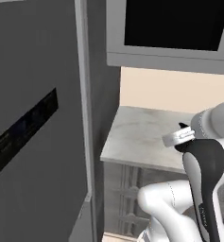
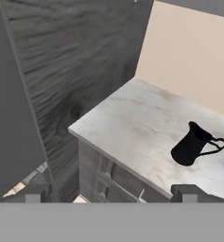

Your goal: Move the sausage and pickle from the second highest shelf to the top shelf to make space. Then, place the pitcher from the counter on the cleared second highest shelf.

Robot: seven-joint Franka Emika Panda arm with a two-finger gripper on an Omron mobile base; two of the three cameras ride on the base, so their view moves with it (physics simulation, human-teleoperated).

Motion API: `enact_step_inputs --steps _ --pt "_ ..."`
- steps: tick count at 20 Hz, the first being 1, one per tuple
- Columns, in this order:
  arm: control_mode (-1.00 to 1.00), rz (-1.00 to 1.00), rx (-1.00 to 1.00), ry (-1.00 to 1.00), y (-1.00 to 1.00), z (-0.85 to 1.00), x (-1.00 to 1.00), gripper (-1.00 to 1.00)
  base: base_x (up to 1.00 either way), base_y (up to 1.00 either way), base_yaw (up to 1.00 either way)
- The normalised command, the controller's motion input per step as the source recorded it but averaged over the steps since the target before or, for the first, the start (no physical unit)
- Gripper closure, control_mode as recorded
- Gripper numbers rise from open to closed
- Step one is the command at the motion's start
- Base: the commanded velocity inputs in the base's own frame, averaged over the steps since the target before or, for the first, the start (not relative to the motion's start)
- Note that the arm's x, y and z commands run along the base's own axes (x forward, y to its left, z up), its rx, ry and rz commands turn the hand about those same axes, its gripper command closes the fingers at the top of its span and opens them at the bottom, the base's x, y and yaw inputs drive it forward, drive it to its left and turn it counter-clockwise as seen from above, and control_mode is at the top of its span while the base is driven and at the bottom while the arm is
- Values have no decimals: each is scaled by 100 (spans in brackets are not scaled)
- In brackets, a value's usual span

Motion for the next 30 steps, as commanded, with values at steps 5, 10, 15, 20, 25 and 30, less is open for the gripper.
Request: enact_step_inputs --steps 5,10,15,20,25,30 --pt "100 0 0 0 0 0 0 -100 2 -53 36" --pt "100 0 0 0 0 0 0 -100 2 -68 32" --pt "100 0 0 0 0 0 0 -100 1 -64 24" --pt "-100 0 0 0 0 0 0 -100 7 -7 7" --pt "-100 0 0 0 0 -5 0 -100 0 0 0" --pt "-100 5 0 -12 0 -39 0 -100 0 0 0"
